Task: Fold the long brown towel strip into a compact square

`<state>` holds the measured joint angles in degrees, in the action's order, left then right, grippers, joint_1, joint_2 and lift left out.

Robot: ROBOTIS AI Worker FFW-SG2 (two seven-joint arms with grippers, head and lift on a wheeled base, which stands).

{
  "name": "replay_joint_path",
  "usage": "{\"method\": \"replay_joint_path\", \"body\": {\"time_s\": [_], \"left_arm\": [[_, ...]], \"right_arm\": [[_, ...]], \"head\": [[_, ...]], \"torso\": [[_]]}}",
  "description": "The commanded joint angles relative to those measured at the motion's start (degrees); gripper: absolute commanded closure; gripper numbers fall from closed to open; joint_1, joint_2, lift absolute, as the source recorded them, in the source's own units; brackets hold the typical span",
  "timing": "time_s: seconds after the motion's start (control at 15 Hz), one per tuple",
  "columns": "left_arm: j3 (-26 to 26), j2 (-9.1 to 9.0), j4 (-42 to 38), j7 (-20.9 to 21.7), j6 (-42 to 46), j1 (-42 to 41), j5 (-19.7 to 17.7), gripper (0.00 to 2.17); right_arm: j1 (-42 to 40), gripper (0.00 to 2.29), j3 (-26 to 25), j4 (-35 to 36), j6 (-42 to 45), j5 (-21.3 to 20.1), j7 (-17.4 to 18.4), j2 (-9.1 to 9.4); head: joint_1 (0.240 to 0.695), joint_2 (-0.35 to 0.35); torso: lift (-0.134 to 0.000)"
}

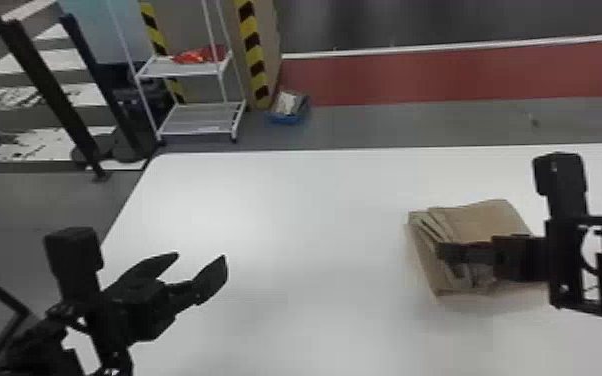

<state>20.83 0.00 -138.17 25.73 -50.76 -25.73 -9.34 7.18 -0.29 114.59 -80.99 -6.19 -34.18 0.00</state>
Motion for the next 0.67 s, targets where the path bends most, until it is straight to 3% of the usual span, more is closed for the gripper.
{"method": "replay_joint_path", "body": {"time_s": [0.0,0.27,0.4,0.53,0.6], "left_arm": [[0.0,-0.15,0.0,0.0,0.2,0.1,0.0,0.1],[0.0,-0.15,0.0,0.0,0.0,0.0,0.0,0.1],[0.2,-0.15,-0.1,0.1,0.0,-0.1,-0.1,0.1],[0.4,-0.15,-0.1,0.1,0.0,-0.2,-0.4,0.1],[0.4,-0.15,0.0,0.2,0.2,-0.2,-0.4,0.1]], "right_arm": [[-0.6,0.11,-0.9,0.1,0.9,2.0,-1.1,0.05],[0.9,0.11,-8.6,0.5,2.6,10.5,-1.3,0.05],[1.4,0.16,-10.7,0.5,3.3,11.2,-0.9,0.05],[1.9,0.6,-11.5,0.0,4.7,8.8,0.5,0.05],[2.0,1.12,-11.4,-0.7,6.0,6.7,1.0,0.05]], "head": [[0.695,0.183],[0.695,0.185],[0.695,0.172],[0.695,0.157],[0.695,0.147]], "torso": [[-0.128],[-0.128],[-0.128],[-0.128],[-0.128]]}}
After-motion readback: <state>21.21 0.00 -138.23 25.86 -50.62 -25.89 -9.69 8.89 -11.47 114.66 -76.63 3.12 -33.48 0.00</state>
